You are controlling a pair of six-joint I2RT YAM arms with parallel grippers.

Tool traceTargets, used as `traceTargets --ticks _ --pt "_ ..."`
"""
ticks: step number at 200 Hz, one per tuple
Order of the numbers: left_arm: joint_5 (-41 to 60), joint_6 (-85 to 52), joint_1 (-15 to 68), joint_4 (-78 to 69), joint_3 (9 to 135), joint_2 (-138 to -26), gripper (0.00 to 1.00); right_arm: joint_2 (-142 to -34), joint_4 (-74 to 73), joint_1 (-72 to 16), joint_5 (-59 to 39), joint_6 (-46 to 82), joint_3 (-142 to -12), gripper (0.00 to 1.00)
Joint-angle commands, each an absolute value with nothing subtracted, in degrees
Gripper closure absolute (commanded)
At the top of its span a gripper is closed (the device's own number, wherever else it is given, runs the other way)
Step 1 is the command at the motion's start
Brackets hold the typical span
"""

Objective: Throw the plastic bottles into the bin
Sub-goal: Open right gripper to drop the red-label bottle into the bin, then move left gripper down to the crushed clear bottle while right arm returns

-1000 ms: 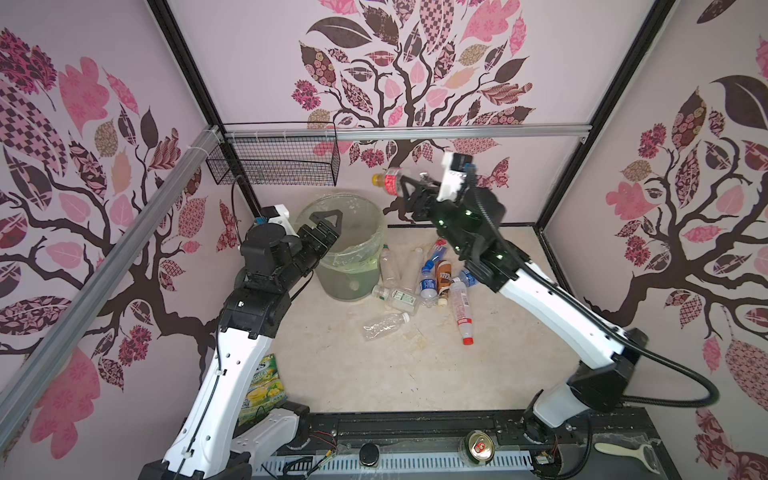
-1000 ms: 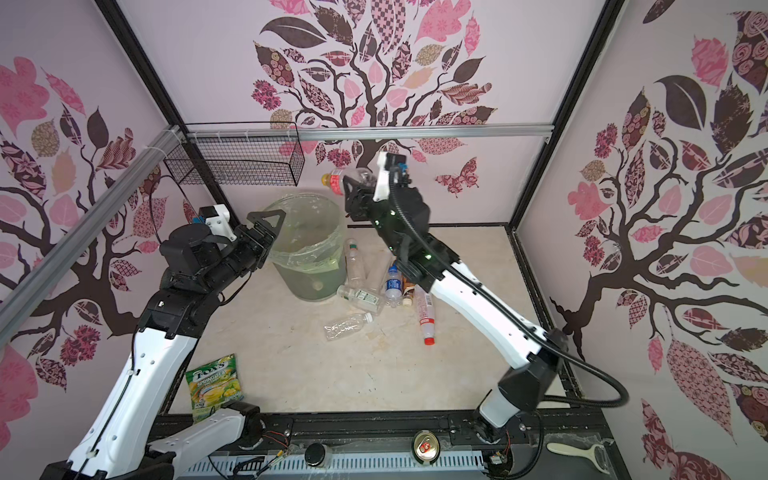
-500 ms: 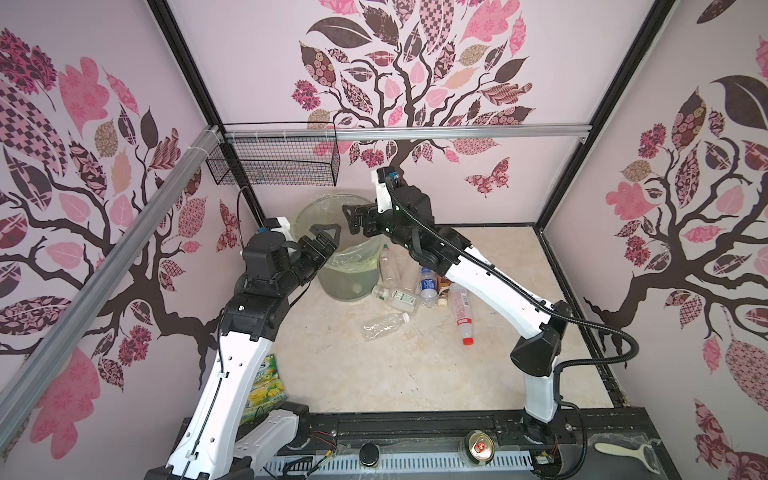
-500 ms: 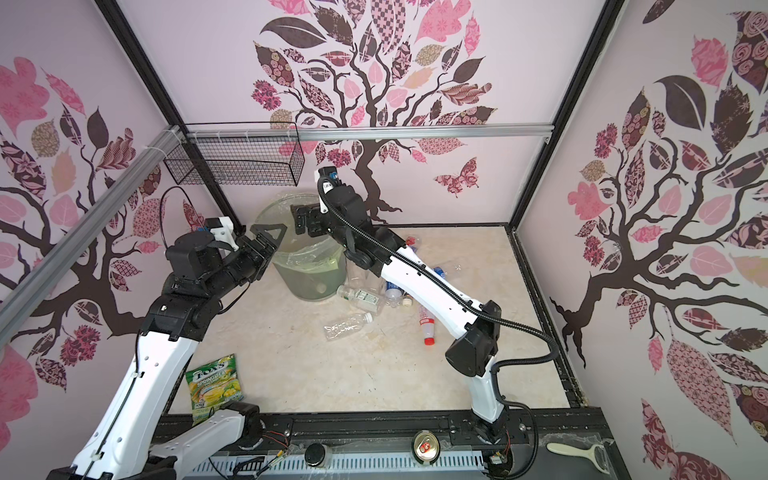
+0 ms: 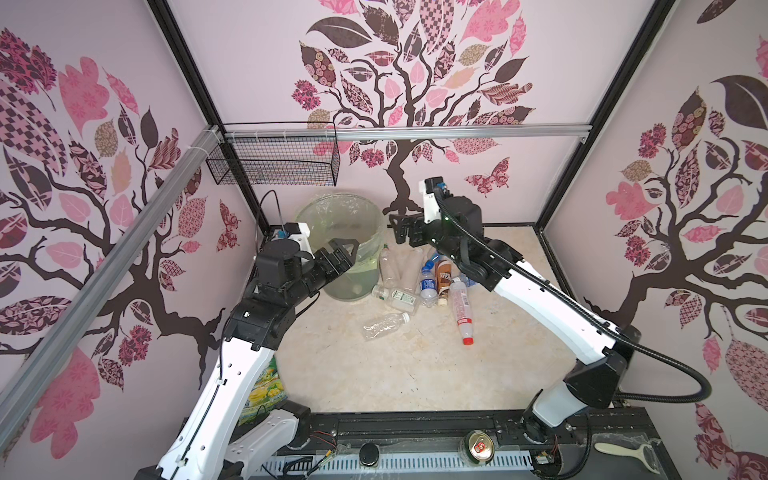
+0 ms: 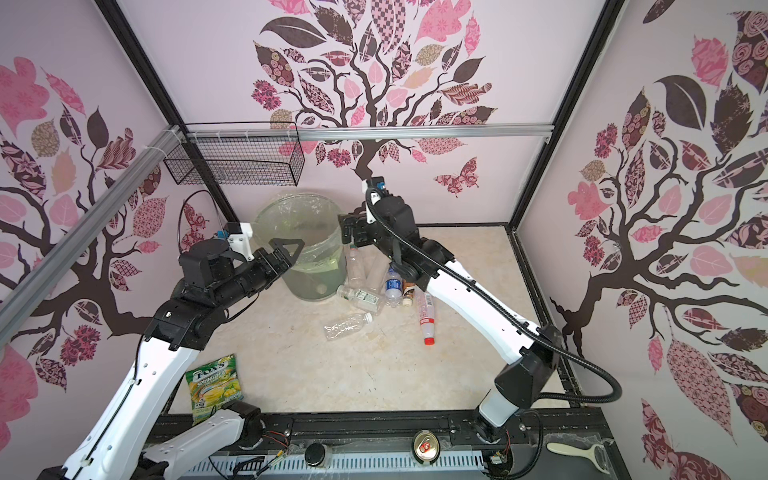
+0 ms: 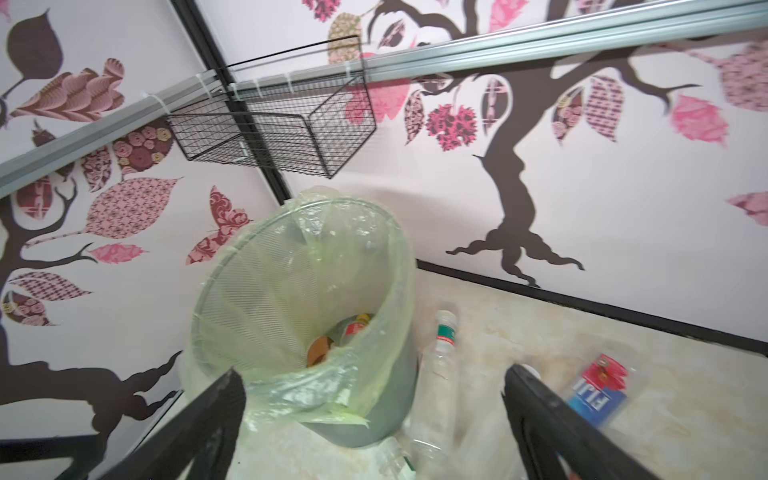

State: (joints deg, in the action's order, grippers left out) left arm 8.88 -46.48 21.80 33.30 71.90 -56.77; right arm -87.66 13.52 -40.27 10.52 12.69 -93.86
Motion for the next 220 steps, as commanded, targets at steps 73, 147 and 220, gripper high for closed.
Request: traceTargets --ticks 73,147,220 --pt "2.8 -31.5 32.2 42.9 63.2 -61.1 0.02 -69.5 16.0 -38.2 10.0 12.5 -68.0 0.01" --pt "-4.1 -27.8 36.5 48.0 57.1 -69.3 0.02 -62.9 13.9 -38.2 2.1 17.8 -51.1 0.01" --pt "-11.2 -28.6 38.6 48.2 56.8 -82.5 0.02 -60.9 13.6 -38.2 -4.7 21.4 -46.1 0.01"
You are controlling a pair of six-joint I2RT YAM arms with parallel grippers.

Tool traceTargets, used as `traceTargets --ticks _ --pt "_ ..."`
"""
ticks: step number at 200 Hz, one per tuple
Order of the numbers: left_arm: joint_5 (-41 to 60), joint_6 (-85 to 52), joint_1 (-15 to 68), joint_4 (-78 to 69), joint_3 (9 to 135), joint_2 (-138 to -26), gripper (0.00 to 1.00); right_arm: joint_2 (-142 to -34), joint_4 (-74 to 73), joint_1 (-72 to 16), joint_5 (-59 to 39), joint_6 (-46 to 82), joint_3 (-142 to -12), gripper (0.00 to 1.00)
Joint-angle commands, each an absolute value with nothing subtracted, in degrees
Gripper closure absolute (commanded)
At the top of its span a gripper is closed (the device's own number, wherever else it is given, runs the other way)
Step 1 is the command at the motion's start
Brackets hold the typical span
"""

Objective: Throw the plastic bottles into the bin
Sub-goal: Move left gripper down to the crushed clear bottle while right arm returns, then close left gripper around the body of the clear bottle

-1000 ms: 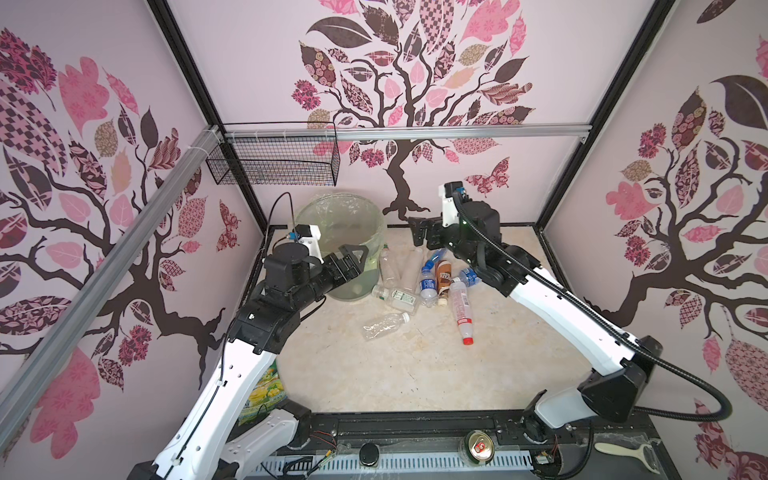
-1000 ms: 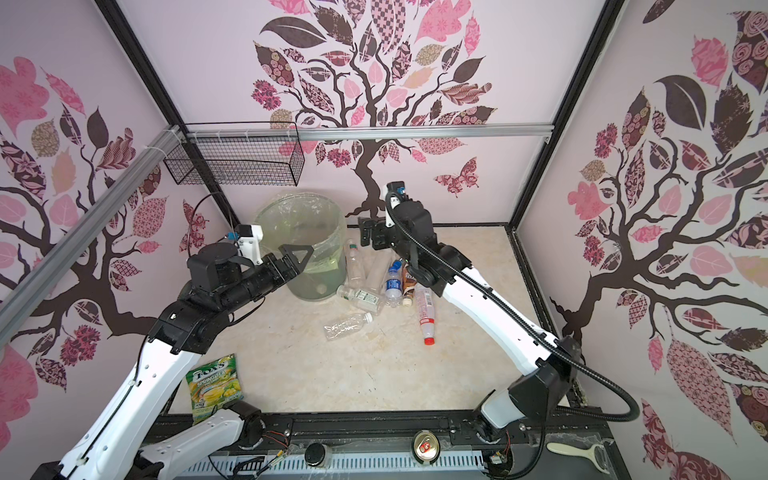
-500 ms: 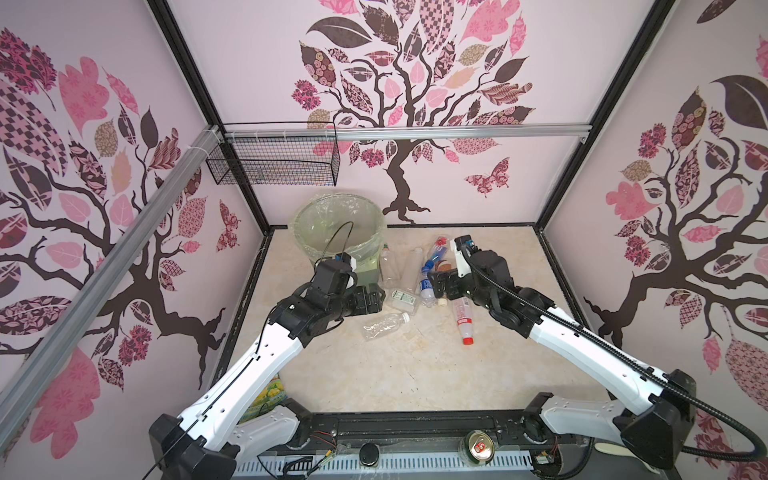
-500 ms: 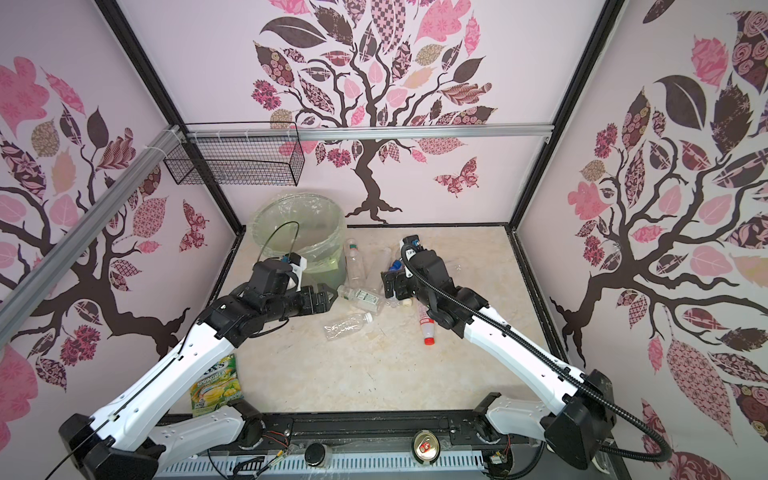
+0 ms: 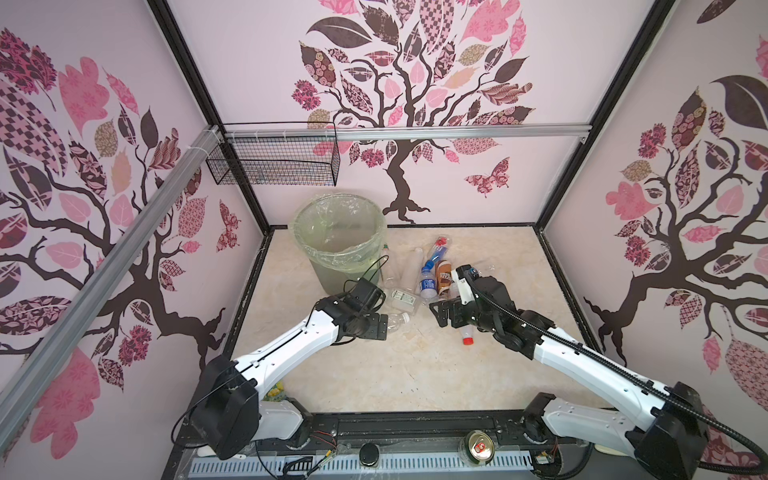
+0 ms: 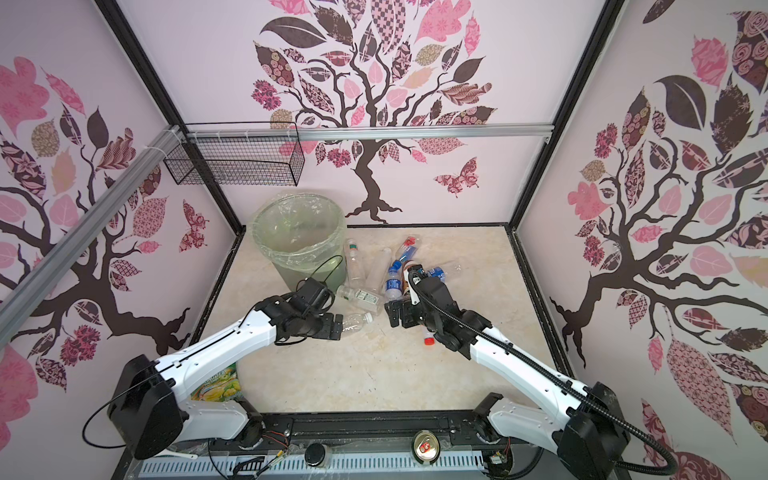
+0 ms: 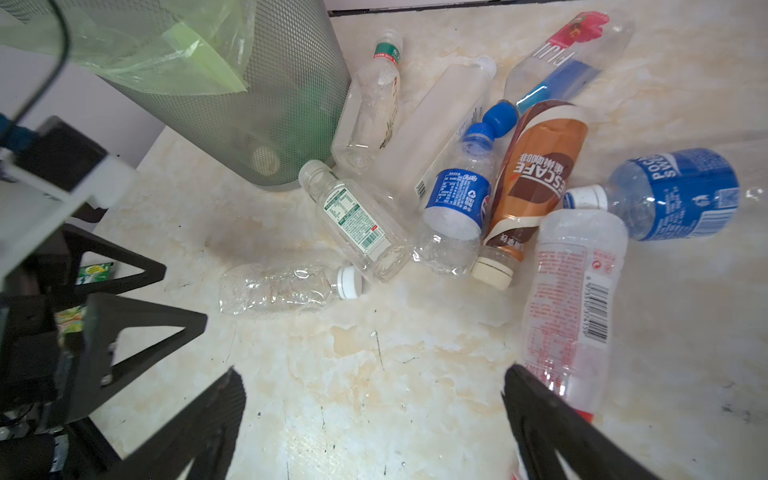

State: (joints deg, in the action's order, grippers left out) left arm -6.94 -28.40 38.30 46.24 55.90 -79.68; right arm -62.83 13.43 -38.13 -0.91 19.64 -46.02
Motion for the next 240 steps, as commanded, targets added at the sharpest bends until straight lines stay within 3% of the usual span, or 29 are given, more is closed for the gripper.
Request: traceTargets --ticks 1,125,240 --pt "-11.2 -28.6 38.6 48.2 56.8 -82.7 0.02 -60.8 13.7 -38.2 -4.9 21.4 -46.1 0.01" --pt "-11.7 -24.1 40.9 50.6 68.3 -97.6 0.02 -57.3 15.2 -38.2 -8.9 22.0 -43.4 0.01" --pt "-5.6 -23.6 41.2 47.3 67.1 -100.3 0.02 -56.4 12.5 -38.0 -9.2 23.6 -41.7 0.0"
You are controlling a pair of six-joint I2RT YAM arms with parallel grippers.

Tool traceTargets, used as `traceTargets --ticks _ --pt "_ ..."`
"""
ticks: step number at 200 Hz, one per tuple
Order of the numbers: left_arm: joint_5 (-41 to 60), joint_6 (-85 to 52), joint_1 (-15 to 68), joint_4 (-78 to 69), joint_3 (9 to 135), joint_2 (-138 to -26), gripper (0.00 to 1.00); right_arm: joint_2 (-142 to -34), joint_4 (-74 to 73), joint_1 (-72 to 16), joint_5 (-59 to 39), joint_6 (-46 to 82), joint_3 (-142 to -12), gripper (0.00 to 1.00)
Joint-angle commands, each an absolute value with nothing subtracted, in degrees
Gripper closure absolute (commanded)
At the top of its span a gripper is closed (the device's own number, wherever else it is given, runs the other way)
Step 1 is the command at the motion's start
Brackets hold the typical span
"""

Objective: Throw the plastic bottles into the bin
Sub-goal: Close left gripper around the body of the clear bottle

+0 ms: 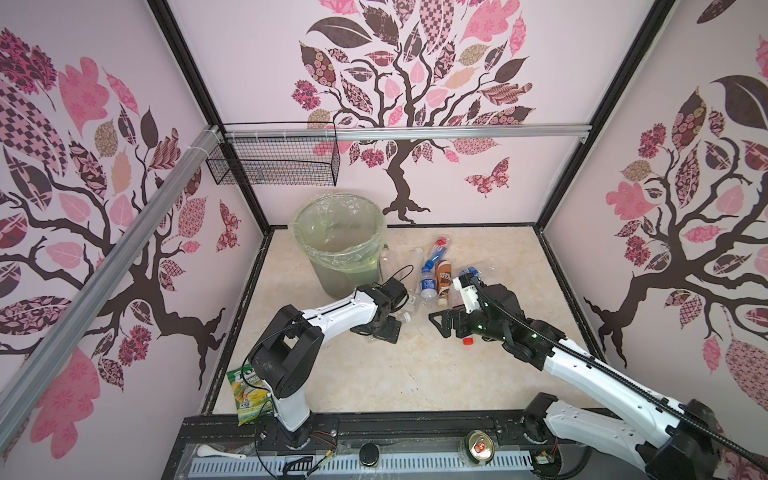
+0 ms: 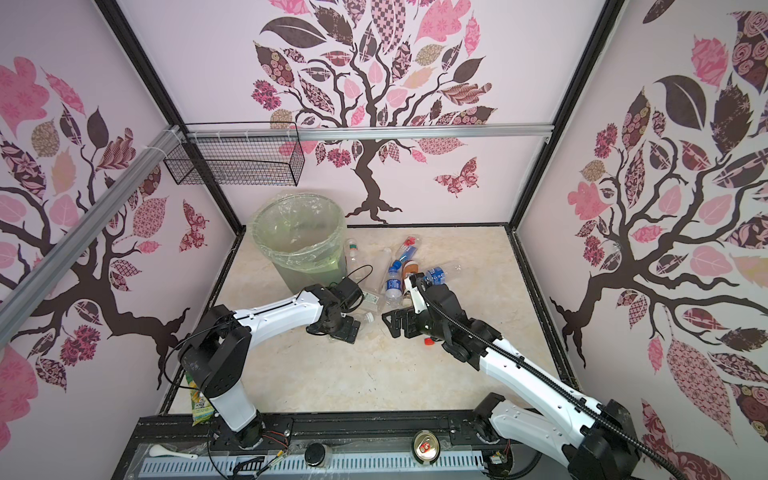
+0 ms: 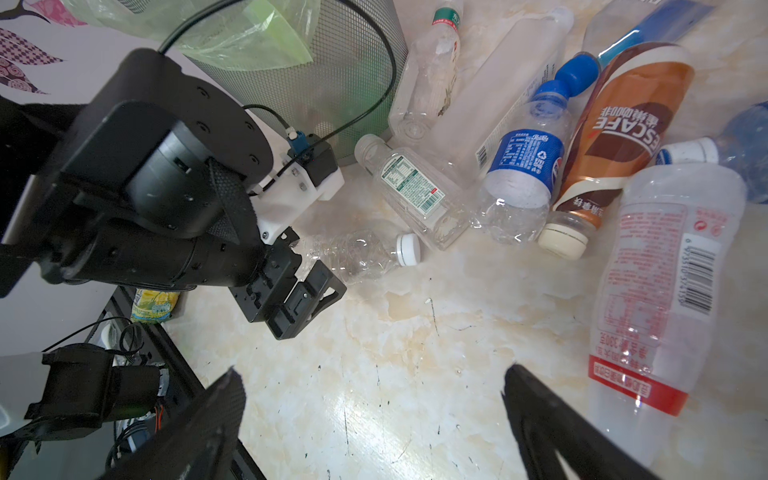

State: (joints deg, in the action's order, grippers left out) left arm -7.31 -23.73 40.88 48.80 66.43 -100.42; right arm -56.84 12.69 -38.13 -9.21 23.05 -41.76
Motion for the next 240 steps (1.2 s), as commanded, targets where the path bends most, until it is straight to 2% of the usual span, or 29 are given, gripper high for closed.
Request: traceTargets --ticks 1,30,64,110,178,240 --pt "-5.6 -23.6 41.2 47.4 67.0 -100.3 0.02 -56.4 12.5 -38.0 -9.1 23.6 -41.7 0.0" --pt "-5.2 -24.0 42.0 46.5 66.4 -100.7 0.04 -55.9 12.5 -38.0 -8.4 23.6 -41.1 0.01" --pt "-5.0 -24.6 43.8 45.9 66.4 -102.7 0.12 -55.8 12.1 -37.9 -8.9 24.1 -40.7 0.0" --pt "-5.0 -25.4 45.6 44.9 66.0 -103.7 0.15 -55.1 12.5 -36.8 -9.4 24.2 -40.5 0.01" --pt "-3.3 -26.3 45.9 40.8 63.5 -100.6 0.41 -54.9 12.5 -32.4 -11.2 27.0 -39.0 0.01" --pt "1.9 -27.5 45.9 36.4 58.7 -95.8 0.43 -53.9 11.5 -31.0 -12.0 29.4 -37.8 0.01"
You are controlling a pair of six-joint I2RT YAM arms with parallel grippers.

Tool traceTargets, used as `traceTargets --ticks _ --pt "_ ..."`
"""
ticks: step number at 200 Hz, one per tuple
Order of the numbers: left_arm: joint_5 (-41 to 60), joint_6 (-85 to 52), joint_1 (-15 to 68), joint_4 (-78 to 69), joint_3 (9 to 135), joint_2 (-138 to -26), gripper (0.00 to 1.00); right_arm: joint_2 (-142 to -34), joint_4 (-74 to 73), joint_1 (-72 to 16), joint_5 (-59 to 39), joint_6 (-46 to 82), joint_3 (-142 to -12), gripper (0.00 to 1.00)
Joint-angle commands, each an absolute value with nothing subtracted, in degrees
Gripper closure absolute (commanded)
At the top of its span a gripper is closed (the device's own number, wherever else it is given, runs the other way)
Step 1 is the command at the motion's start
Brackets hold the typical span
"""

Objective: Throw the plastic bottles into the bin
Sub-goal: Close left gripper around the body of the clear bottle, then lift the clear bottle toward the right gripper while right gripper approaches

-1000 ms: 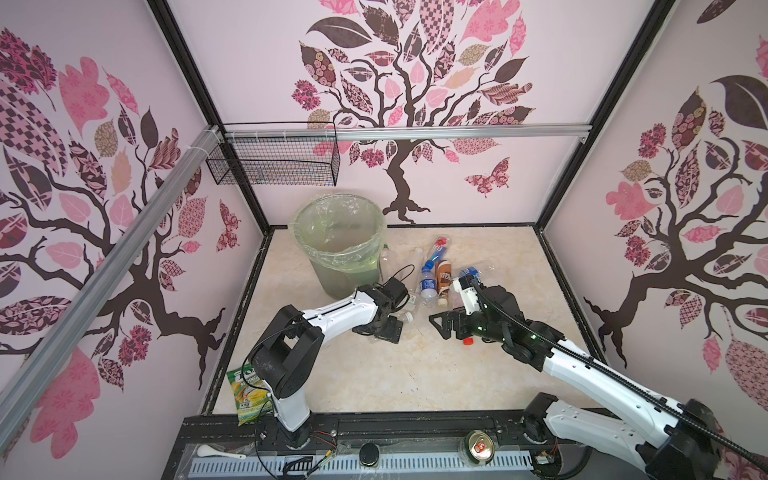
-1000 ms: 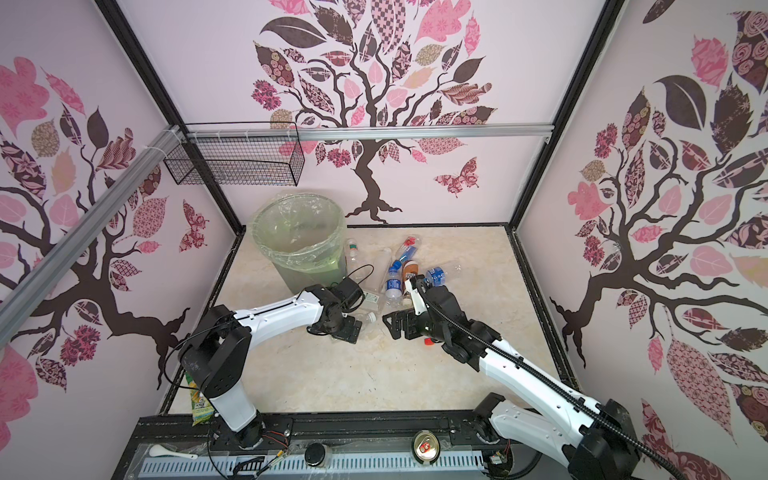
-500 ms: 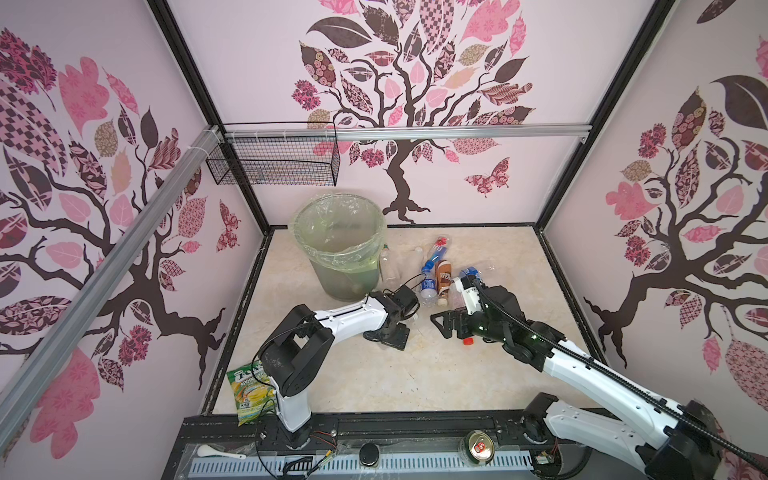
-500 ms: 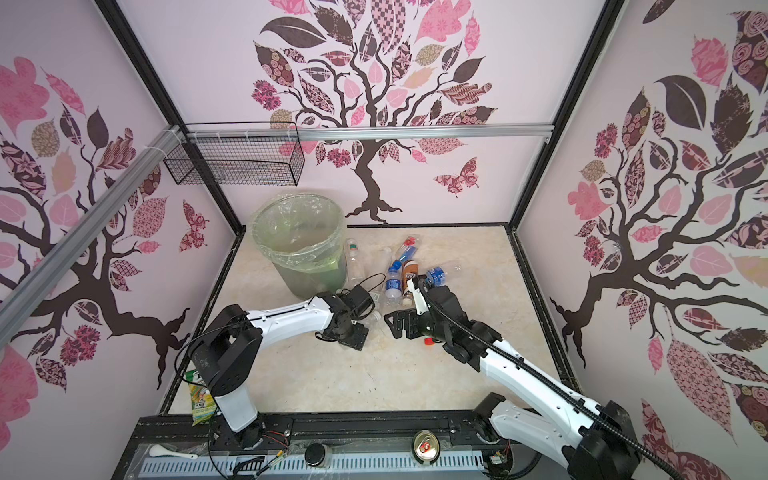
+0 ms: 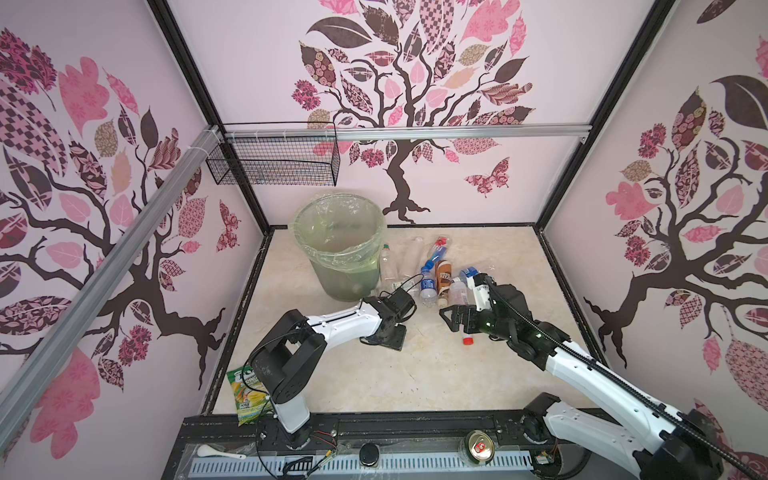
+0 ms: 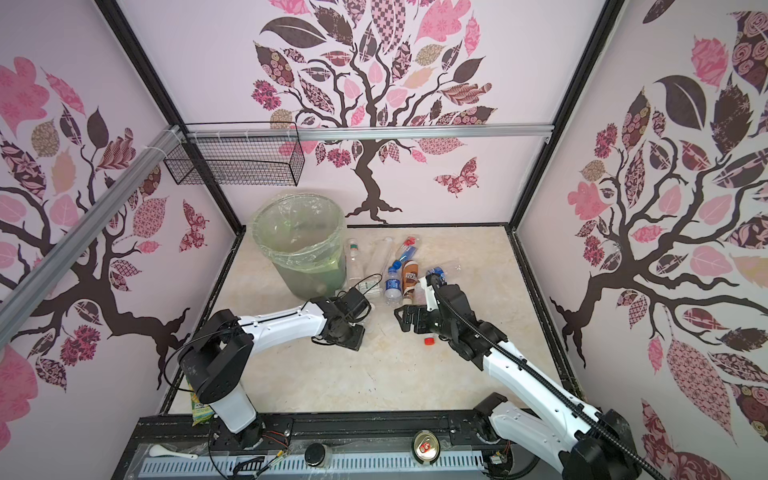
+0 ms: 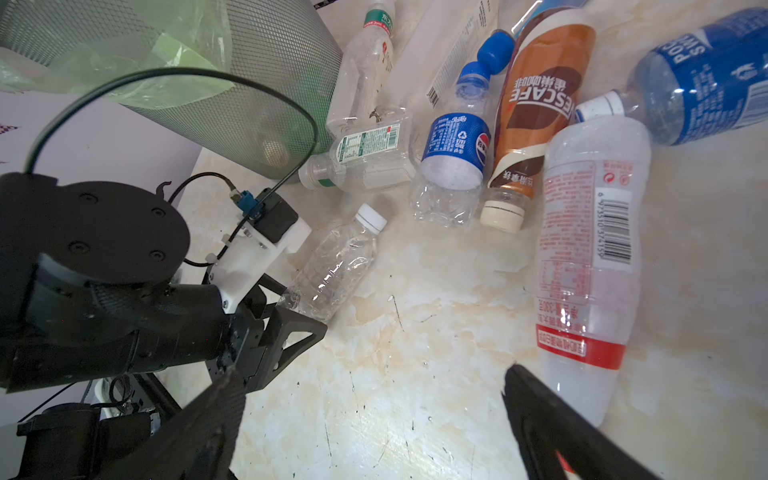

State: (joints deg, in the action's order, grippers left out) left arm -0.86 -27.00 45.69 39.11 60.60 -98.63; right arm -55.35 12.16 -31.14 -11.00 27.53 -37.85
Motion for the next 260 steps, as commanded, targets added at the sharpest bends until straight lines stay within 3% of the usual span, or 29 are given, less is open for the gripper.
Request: traceTargets --ticks 1,69,132,260 --pt "2.0 -27.5 46.0 36.4 58.7 -95.7 0.43 -53.9 11.4 -31.0 -12.1 29.4 -37.8 0.01" --pt "7.7 -29.0 46.0 30.2 57.0 -85.2 0.43 -53.6 5.9 -29.9 -12.9 36.7 -37.7 0.0" --pt "10.3 -29.4 46.0 24.2 55.0 -78.0 0.43 -58.8 -2.4 -25.9 -19.7 44.8 -44.6 0.02" --pt "11.2 -30.7 46.0 22.1 54.8 -74.1 0.43 -74.8 -18.9 -26.8 -26.0 55.4 -51.8 0.21"
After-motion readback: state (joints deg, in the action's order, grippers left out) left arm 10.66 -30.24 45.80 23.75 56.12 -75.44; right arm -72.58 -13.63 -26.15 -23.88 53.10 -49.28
